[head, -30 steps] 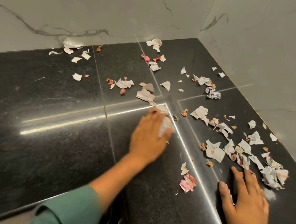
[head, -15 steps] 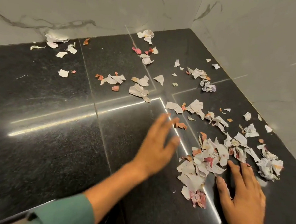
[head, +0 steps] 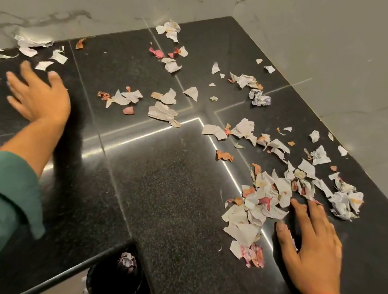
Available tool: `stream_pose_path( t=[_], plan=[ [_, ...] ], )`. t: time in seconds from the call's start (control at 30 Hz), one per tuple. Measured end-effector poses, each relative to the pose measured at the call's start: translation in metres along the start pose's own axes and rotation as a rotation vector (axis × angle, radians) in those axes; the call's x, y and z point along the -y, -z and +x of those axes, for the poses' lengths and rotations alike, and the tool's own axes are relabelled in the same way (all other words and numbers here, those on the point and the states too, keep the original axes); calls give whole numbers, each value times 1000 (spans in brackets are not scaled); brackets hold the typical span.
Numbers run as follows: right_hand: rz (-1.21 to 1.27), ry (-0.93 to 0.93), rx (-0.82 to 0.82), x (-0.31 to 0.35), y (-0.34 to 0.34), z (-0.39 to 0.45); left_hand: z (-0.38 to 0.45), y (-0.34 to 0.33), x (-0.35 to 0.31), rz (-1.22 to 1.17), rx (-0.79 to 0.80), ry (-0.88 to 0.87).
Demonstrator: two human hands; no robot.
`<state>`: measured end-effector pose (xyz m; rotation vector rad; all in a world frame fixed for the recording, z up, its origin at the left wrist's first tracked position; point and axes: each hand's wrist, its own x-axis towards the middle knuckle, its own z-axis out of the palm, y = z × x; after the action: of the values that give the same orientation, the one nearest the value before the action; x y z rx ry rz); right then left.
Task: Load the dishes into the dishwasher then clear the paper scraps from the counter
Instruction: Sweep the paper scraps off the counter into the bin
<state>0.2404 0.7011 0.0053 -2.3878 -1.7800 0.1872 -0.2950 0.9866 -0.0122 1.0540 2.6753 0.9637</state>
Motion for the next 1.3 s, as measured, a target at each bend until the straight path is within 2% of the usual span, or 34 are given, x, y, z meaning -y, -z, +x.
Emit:
stream_pose_path(
  t=[0.1, 0.2, 0.43, 0.73, 0.83, 0.93, 1.03, 1.13, 1.23, 1.3],
  plan=[
    [6, 4, 1, -1, 1, 0, -3, -6, -8, 177, 186, -228],
    [17, 9, -10, 0, 0, -1, -12, -6, -15, 199, 307, -474],
    [4, 4, -8, 3, 1, -1, -43, -12, -41, 126, 502, -721],
    [18, 11, -22, 3, 2, -1, -207, -30, -116, -13, 793, -1140],
    [19, 13, -27, 3, 1, -1, -278, -26, -123, 5, 880, -1334],
    [19, 8, -30, 1, 0, -2, -332, -16, -118, -73, 942, -1411],
    [12, 10, -28, -1, -2, -2, -351, -8, -108, -284, 925, -1383],
    [19, 2, -22, -3, -2, -1, -331, 0, -106, -458, 809, -1163],
    [30, -1, -27, -3, -2, -1, -280, -1, -102, -420, 597, -1142],
    [30, -3, -24, -3, -3, -1, -235, -9, -93, -333, 453, -1063]
  ],
)
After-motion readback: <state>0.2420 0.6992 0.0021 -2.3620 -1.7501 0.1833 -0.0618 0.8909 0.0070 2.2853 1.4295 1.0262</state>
